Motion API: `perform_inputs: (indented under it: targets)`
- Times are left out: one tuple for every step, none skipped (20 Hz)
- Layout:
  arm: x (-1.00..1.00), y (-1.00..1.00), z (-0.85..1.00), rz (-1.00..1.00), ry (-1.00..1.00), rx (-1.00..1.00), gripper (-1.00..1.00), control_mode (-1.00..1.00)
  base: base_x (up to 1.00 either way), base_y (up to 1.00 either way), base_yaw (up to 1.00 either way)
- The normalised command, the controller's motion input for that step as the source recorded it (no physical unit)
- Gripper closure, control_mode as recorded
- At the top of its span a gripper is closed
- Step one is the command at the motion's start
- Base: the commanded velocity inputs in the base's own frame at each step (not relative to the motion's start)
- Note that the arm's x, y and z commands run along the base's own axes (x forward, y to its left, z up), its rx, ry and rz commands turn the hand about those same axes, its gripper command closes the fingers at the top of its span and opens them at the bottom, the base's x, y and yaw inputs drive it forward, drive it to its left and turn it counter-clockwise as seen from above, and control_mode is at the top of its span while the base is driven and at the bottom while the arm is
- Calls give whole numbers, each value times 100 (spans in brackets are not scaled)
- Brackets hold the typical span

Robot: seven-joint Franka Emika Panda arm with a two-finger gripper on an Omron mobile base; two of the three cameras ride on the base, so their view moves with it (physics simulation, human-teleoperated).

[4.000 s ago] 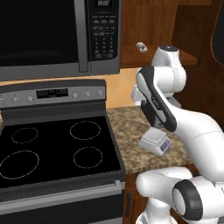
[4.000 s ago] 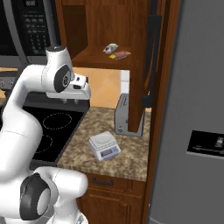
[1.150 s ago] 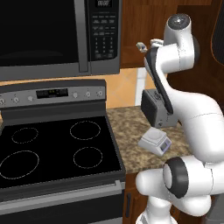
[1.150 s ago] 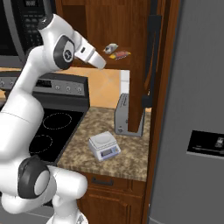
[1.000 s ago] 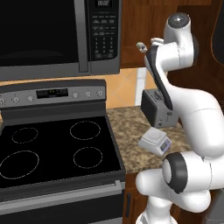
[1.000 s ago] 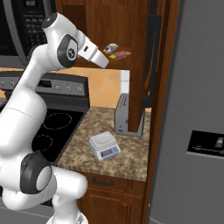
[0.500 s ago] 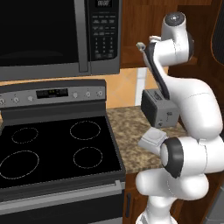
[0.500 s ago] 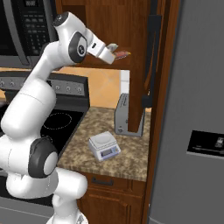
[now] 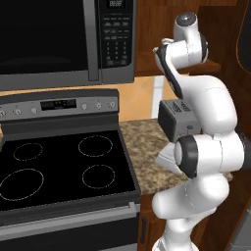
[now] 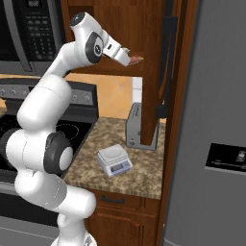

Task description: Pick the bar and place it on the digital scale for weighing, and close the cabinet.

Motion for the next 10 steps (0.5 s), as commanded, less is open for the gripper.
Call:
perform_inputs:
  targets:
    - [53, 0, -11, 0, 0, 0, -100, -100, 0, 0, 0]
    - [52, 0, -13, 0, 0, 0, -100, -100, 0, 0, 0]
    - [52, 0, -16, 0, 0, 0, -100, -100, 0, 0, 0]
    - [58, -1, -19, 0, 0, 0, -100, -100, 0, 0, 0]
    - [42, -19, -12, 0, 0, 0, -100, -100, 0, 0, 0]
    - [40, -23, -12, 0, 0, 0, -100, -100, 0, 0, 0]
    - [38, -14, -12, 0, 0, 0, -100, -100, 0, 0, 0]
    - [33, -16, -14, 0, 0, 0, -100, -100, 0, 0, 0]
    - [37, -15, -12, 0, 0, 0, -100, -100, 0, 0, 0]
    - [38, -15, -10, 0, 0, 0, -100, -100, 0, 0, 0]
